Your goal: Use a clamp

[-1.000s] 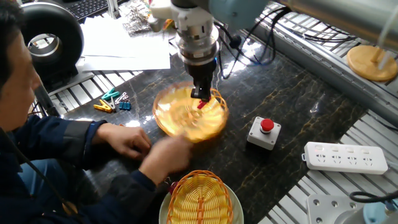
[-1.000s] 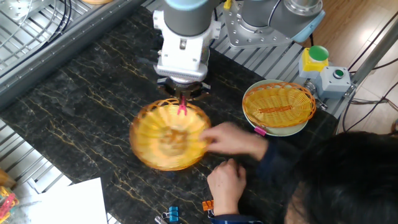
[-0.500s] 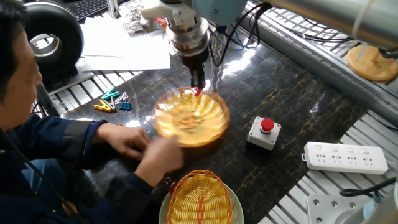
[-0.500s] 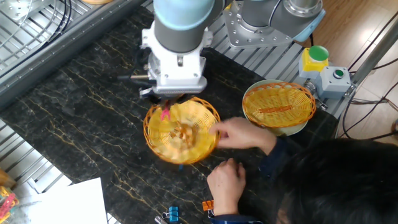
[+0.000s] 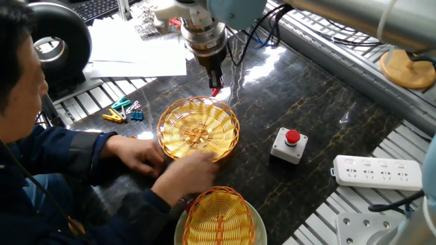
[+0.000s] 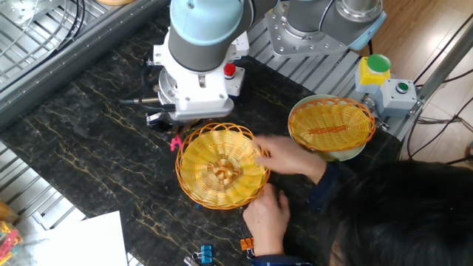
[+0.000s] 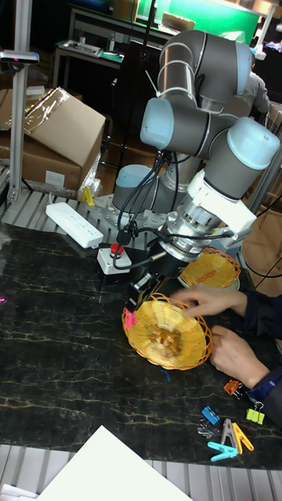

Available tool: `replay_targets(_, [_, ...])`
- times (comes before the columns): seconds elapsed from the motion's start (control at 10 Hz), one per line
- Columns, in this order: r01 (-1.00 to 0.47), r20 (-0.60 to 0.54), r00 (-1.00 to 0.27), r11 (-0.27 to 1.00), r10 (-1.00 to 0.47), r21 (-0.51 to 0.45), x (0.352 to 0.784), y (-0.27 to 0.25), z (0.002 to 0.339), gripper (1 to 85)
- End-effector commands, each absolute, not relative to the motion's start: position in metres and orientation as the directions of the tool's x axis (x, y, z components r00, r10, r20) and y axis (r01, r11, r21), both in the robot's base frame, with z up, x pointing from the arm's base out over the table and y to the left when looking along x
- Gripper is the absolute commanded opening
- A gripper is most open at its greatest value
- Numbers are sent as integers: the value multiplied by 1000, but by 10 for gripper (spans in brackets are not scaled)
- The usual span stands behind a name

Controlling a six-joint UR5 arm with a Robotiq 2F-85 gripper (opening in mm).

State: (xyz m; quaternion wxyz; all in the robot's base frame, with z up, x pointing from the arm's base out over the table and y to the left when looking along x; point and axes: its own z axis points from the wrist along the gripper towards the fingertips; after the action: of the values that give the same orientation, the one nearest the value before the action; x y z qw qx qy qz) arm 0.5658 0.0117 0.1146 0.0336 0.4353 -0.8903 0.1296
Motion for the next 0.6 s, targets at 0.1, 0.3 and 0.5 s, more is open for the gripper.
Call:
replay_targets(0.1, [-765,116,-640,615,-760,-192,567,11,104,10])
replay_targets(0.3, [-765,114,-641,619,-759,-174,560,10,102,10])
replay_targets(0.5, [-775,120,-631,616,-767,-139,539,16,102,10])
